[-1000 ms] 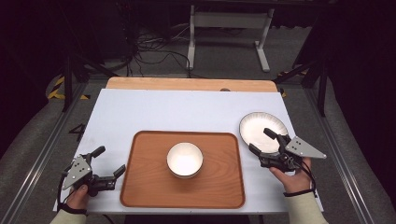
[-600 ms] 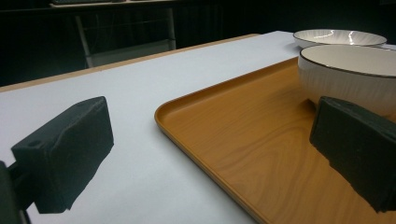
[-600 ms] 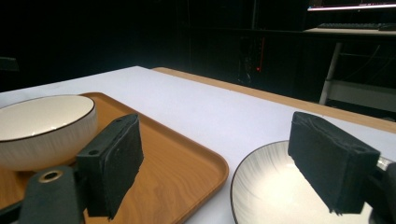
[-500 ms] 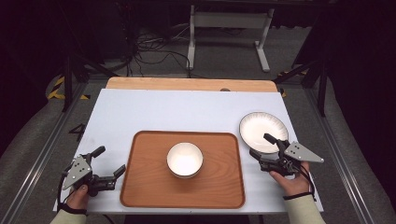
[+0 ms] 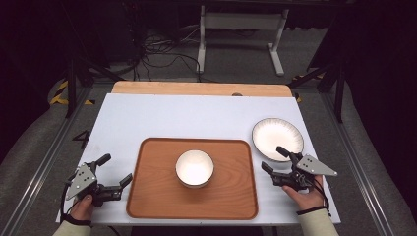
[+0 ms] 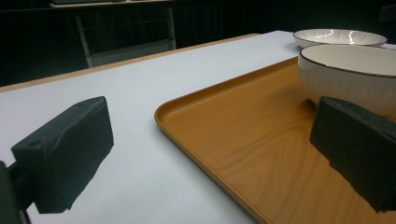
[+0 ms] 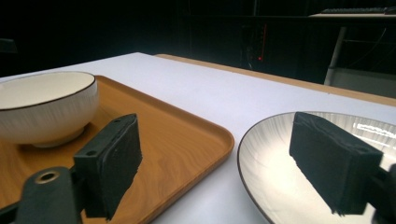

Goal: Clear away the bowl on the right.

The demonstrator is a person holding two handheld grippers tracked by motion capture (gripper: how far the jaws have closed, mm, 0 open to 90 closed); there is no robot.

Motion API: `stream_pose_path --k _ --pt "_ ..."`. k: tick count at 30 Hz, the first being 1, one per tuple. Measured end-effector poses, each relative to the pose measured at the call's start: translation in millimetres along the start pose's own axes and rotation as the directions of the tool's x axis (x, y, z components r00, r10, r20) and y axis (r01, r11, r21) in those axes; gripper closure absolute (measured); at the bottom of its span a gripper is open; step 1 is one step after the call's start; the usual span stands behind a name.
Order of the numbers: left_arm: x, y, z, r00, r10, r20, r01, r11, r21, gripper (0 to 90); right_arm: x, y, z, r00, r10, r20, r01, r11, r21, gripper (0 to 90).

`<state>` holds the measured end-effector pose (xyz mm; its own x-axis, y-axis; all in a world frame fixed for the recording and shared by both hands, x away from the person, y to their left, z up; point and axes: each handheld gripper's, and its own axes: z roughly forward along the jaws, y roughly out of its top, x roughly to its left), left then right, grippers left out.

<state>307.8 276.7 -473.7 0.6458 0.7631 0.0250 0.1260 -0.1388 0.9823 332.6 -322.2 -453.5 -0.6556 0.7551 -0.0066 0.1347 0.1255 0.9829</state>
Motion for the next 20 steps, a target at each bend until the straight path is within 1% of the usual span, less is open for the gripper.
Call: stream_pose_path --k 1,2,3,5,7,8,10,11,15,18,20 --pt "0.0 0.0 0.0 1.0 -0.001 0.0 0.001 1.0 0.0 0.3 -0.1 -2.2 0.0 1.0 0.004 -0.004 -0.004 1.0 0.008 16.3" --pt "-0.1 0.0 0.0 1.0 -0.003 -0.001 0.003 1.0 0.0 0.3 0.0 -2.9 -0.1 1.0 0.004 -0.009 -0.004 1.0 0.008 13.9" --pt "-0.1 0.0 0.1 1.0 -0.003 -0.001 0.003 1.0 0.0 0.3 0.2 -3.0 -0.7 1.0 0.004 -0.003 -0.004 1.0 0.005 12.5" --pt "-0.2 0.0 0.1 1.0 0.0 -0.001 0.0 1.0 0.0 0.3 0.1 -3.5 -1.2 1.0 0.002 -0.007 -0.002 1.0 -0.003 8.5" --pt "0.0 0.1 0.1 1.0 0.005 -0.001 -0.005 1.0 0.001 0.3 -0.4 -3.9 -1.9 0.9998 0.003 -0.017 -0.004 1.0 -0.01 4.0" --pt "0.0 0.1 0.1 1.0 0.005 -0.001 -0.005 1.0 0.001 0.3 -1.1 -4.4 -2.9 0.9995 0.005 -0.03 -0.006 1.0 -0.019 2.8" --pt "-0.1 0.0 0.0 1.0 0.004 -0.001 -0.004 1.0 0.0 0.3 -1.7 -4.9 -3.9 0.9992 0.009 -0.038 -0.01 1.0 -0.029 2.7" --pt "0.0 0.1 0.0 1.0 0.005 -0.001 -0.005 1.0 0.0 0.3 -3.3 -5.6 -5.4 0.9986 0.023 -0.047 -0.025 0.999 -0.047 2.8" --pt "0.0 0.0 0.1 1.0 0.003 0.001 -0.003 1.0 0.001 0.3 -5.4 -6.2 -6.7 0.998 0.043 -0.045 -0.046 0.997 -0.065 1.7" --pt "-0.2 0.0 0.1 1.0 0.0 0.0 0.0 1.0 0.0 0.3 -5.9 -6.6 -7.6 0.9977 0.049 -0.048 -0.053 0.996 -0.071 1.7" --pt "-0.2 0.0 0.0 1.0 0.0 0.0 0.0 1.0 0.0 0.3 -5.6 -6.5 -7.2 0.9978 0.044 -0.049 -0.047 0.996 -0.07 1.7"
